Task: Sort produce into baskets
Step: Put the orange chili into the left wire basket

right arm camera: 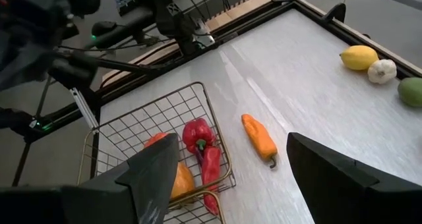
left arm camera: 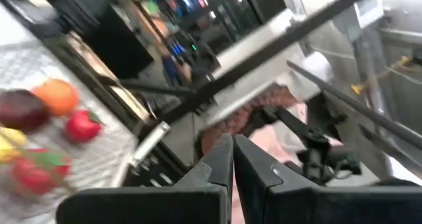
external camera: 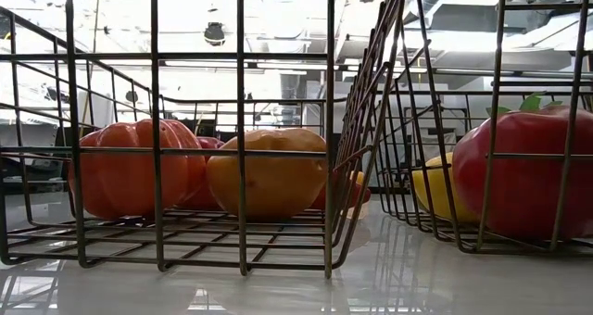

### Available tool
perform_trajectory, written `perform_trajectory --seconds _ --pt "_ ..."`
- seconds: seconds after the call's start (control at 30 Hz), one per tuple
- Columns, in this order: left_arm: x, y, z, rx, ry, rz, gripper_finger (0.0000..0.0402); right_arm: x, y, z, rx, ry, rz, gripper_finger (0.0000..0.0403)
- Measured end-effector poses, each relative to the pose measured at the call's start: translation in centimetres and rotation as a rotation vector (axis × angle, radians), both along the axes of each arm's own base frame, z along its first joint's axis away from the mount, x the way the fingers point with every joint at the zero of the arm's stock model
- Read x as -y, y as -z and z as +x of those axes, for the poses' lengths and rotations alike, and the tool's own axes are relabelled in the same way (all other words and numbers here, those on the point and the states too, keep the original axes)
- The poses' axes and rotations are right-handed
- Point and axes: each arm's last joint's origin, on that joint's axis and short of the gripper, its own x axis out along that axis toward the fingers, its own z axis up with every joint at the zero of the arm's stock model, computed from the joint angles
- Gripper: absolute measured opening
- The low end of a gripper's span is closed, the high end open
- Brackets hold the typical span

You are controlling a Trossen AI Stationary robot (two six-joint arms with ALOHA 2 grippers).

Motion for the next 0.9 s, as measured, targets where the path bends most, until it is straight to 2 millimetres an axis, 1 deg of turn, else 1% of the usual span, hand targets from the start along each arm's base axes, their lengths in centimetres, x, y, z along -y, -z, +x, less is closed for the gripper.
perform_trajectory --seconds 0.1,0.27,0.4,0.53,0.63,0.73,0.83,0.9 --pt "0.1 -1.1 2.3 -0.026 0.07 0.0 0.0 0.0 0.0 0.0 0.0 -0.001 -0.001 0.0311" --pt "-1.2 -3.5 5.5 -0.113 0.16 0.051 0.0 -0.1 0.0 0.0 0.0 -0.006 0.001 0.0311" --pt "-3.0 -5.4 6.5 -0.116 0.19 0.105 0.0 -0.2 0.0 0.0 -0.001 -0.013 -0.002 0.0311" --pt "-5.4 -6.3 7.2 -0.08 0.124 0.15 0.0 -0.1 0.0 0.0 -0.004 -0.017 -0.027 0.0311" --pt "-8.2 -6.1 7.9 -0.133 0.014 0.162 0.0 0.2 -0.1 0.3 0.009 -0.003 -0.036 0.0311" --pt "-11.1 -4.5 8.6 -0.293 -0.071 0.197 0.0 0.2 -0.2 0.4 0.022 -0.003 -0.038 0.0311" --pt "-14.0 -2.9 8.6 -0.472 -0.14 0.226 0.0 0.2 -0.2 0.4 0.025 -0.005 -0.038 0.0311" --pt "-16.0 -2.1 8.4 -0.571 -0.157 0.246 0.0 0.2 -0.2 0.4 0.023 -0.005 -0.038 0.0311"
